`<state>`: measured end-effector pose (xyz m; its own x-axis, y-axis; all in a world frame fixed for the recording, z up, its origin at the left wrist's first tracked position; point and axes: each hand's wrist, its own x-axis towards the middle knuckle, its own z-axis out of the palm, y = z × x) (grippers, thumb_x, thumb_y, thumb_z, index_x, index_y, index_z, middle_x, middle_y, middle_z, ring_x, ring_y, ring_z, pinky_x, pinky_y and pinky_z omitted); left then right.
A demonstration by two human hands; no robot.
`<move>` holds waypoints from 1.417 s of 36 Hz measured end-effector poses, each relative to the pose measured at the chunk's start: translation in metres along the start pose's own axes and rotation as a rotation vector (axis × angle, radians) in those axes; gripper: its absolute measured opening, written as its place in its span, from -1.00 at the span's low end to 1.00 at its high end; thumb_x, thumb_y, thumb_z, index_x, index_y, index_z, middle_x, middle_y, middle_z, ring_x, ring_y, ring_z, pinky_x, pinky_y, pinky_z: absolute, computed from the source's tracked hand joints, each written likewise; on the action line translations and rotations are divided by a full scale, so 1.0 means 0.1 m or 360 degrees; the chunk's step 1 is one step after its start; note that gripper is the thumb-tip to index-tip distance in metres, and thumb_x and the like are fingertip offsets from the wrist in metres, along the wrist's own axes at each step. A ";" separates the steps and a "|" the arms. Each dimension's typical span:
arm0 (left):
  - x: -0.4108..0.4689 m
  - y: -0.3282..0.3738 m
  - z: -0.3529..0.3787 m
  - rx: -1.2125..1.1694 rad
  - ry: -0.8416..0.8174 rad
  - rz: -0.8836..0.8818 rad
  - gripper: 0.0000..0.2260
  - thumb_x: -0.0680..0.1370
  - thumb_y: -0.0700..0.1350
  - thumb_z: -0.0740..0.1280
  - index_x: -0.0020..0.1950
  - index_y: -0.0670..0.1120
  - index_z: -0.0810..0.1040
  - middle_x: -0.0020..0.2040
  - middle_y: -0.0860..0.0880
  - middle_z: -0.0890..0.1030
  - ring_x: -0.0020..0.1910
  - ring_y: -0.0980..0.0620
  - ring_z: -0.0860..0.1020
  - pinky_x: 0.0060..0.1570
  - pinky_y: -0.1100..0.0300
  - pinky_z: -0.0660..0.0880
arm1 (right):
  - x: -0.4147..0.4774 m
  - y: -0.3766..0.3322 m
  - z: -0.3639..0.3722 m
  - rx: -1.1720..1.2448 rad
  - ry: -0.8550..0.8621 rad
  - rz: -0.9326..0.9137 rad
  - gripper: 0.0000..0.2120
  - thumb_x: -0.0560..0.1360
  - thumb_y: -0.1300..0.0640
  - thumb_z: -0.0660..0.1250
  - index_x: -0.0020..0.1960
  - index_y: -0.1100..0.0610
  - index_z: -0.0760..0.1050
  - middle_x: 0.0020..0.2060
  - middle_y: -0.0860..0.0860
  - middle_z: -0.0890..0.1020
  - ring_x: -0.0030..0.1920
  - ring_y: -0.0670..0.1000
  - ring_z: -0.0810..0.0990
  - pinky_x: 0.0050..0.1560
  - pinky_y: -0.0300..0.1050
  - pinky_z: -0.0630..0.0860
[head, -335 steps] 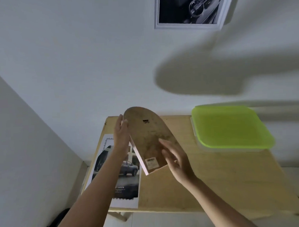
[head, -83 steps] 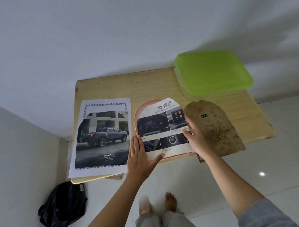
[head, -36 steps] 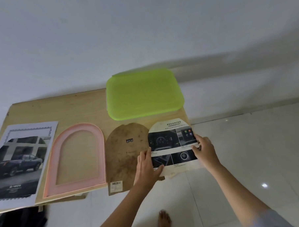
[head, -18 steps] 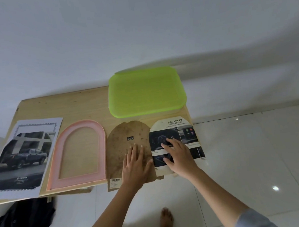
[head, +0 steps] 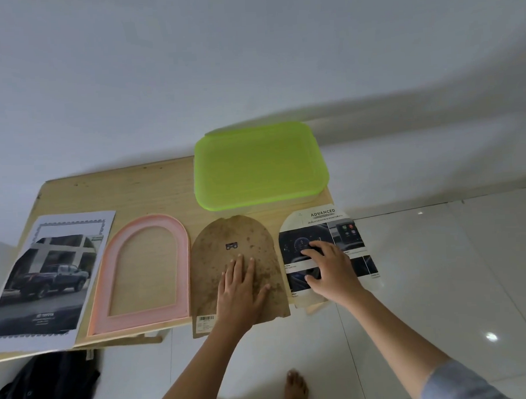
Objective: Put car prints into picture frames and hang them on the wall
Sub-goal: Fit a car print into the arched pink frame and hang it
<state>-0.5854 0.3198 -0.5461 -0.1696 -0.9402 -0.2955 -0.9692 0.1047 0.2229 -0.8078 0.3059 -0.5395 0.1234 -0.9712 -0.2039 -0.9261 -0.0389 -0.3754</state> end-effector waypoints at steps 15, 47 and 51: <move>0.10 -0.42 -0.50 -0.0179 -0.0070 0.0202 -0.52 0.58 0.12 0.13 0.43 -0.08 0.23 0.47 -0.04 0.19 0.43 -0.05 0.19 0.36 0.01 0.23 | 0.16 -0.56 -0.17 0.0179 0.0013 0.0141 -0.63 0.50 0.16 0.25 0.30 0.11 0.40 0.24 0.00 0.41 0.27 0.02 0.36 0.23 -0.08 0.37; -0.74 -4.62 -0.82 -0.0237 0.0208 -0.0252 -0.18 0.37 0.45 -0.33 0.52 0.01 -0.21 0.51 0.00 -0.28 0.48 0.02 -0.34 0.45 0.10 -0.29 | 1.83 -4.80 1.41 0.0357 -0.0314 -0.0111 -0.44 0.55 0.21 0.15 0.50 0.16 0.03 0.49 0.04 0.11 0.48 0.05 0.02 0.44 -0.04 0.06; -0.75 -4.66 -0.71 -0.0294 0.0162 -0.0256 -0.25 0.40 0.44 -0.27 0.46 0.07 -0.33 0.49 0.01 -0.35 0.46 0.03 -0.39 0.48 0.07 -0.24 | 1.86 -4.86 1.51 0.0329 -0.0158 -0.0123 -0.48 0.53 0.22 0.20 0.46 0.20 0.15 0.44 0.07 0.22 0.44 0.08 0.13 0.42 -0.05 0.14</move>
<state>-0.1079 0.3188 -0.5615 0.0117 -0.9687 -0.2480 -0.9316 -0.1007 0.3492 -0.2806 0.1796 -0.5317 0.2350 -0.9389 -0.2516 -0.8211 -0.0532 -0.5683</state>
